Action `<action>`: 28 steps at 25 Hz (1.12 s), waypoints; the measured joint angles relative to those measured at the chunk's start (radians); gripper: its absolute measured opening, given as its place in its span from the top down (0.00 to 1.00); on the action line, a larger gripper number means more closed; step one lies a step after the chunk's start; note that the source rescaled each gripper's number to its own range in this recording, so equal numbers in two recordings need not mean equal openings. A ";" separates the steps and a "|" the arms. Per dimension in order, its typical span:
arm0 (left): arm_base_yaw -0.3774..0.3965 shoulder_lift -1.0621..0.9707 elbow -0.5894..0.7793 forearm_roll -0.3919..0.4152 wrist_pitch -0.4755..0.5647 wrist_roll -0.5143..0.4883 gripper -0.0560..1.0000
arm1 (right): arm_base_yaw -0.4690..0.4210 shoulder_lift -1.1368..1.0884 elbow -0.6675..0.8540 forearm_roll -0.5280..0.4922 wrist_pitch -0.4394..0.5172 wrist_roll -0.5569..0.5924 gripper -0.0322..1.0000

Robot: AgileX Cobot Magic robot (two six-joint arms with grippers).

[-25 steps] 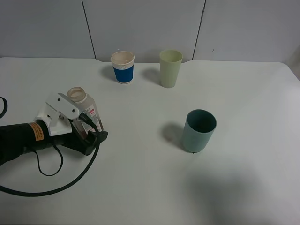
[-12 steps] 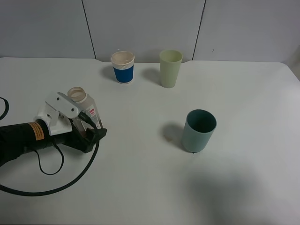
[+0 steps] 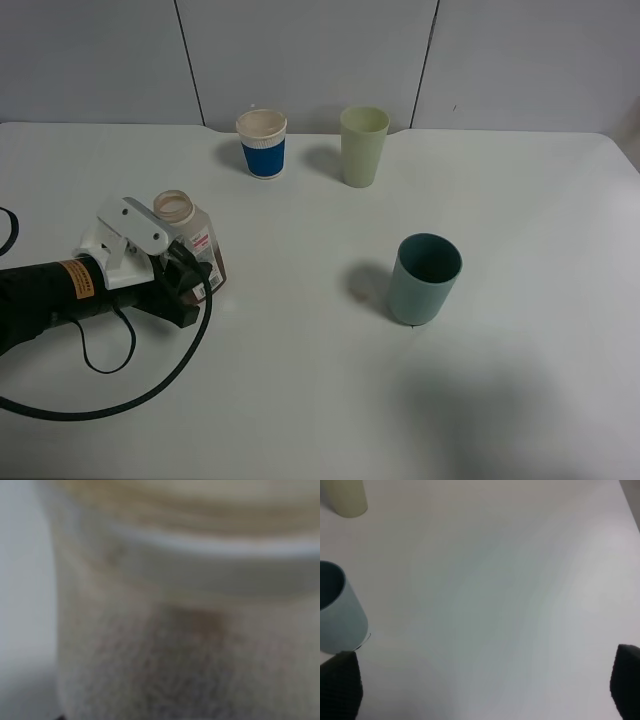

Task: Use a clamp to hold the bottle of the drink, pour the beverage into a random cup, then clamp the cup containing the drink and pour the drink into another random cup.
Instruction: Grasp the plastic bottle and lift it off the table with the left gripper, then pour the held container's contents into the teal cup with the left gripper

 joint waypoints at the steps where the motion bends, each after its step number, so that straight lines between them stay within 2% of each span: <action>1: 0.000 0.000 0.000 0.000 0.000 0.000 0.89 | 0.000 0.000 0.000 0.000 0.000 0.000 0.00; 4: 0.000 -0.007 0.000 -0.001 0.009 0.022 0.89 | 0.000 0.000 0.000 0.000 0.000 0.000 0.00; 7: 0.000 -0.058 0.000 -0.026 0.073 0.042 0.89 | 0.000 0.000 0.000 0.000 0.000 0.000 0.00; 14: 0.000 -0.279 0.002 -0.183 0.213 0.048 0.89 | 0.000 0.000 0.000 0.000 0.000 0.000 0.00; 17: 0.000 -0.397 0.003 -0.310 0.306 0.098 0.89 | 0.000 0.000 0.000 0.000 0.000 0.000 0.00; 22: 0.000 -0.512 0.004 -0.558 0.397 0.253 0.89 | 0.000 0.000 0.000 0.000 0.000 0.000 0.00; 28: 0.000 -0.568 -0.049 -0.822 0.524 0.398 0.89 | 0.000 0.000 0.000 0.000 0.000 0.000 0.00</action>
